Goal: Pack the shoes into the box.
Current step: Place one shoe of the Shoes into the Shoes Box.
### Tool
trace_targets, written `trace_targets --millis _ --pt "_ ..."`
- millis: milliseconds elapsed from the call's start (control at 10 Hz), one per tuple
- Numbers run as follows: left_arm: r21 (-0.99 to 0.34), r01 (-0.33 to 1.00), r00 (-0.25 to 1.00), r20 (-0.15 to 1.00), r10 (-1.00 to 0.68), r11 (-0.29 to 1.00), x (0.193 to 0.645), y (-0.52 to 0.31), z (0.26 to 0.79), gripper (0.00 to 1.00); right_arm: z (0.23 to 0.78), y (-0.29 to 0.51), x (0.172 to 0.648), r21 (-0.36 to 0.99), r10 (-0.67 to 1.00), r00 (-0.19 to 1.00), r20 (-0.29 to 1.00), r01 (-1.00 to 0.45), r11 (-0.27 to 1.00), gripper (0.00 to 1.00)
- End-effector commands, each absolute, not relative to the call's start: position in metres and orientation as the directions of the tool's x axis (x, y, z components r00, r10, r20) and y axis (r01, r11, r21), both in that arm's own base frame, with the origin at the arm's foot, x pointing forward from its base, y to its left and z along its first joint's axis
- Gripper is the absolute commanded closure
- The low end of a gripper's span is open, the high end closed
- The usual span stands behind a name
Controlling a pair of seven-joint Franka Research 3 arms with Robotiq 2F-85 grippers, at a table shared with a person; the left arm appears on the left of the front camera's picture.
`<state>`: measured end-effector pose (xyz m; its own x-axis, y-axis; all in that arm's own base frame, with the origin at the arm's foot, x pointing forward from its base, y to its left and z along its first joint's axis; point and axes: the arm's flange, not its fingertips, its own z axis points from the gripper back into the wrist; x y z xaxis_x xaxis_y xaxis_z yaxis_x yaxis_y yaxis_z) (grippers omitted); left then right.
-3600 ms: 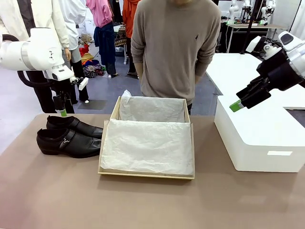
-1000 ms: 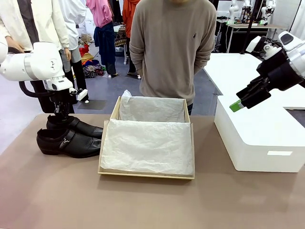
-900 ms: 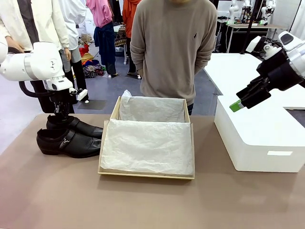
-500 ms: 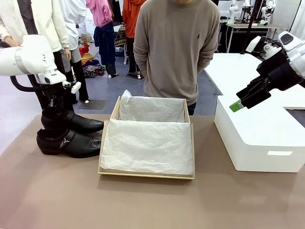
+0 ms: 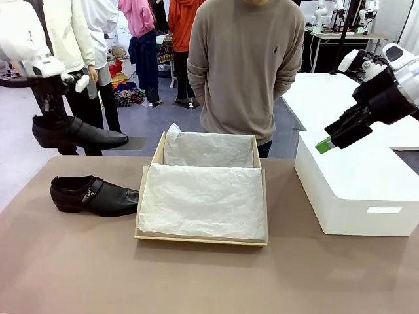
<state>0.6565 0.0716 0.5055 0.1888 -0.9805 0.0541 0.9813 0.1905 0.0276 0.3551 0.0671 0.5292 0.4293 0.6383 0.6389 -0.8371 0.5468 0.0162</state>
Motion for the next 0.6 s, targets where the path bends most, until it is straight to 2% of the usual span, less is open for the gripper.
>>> trace_targets --millis 0,200,500 --pt "0.008 0.975 0.221 0.064 -0.973 0.222 0.654 0.062 0.531 1.0 0.529 0.067 0.357 0.021 0.632 0.424 0.648 -0.84 0.542 0.0" --pt "0.024 0.987 0.159 0.069 -0.985 0.161 0.645 0.032 0.55 1.0 0.529 0.067 0.357 0.021 0.632 0.424 0.648 -0.84 0.542 0.0" --pt "-0.027 0.986 0.169 0.098 -0.981 0.167 0.634 -0.023 0.565 1.0 0.529 0.067 0.357 0.021 0.632 0.424 0.648 -0.84 0.542 0.0"
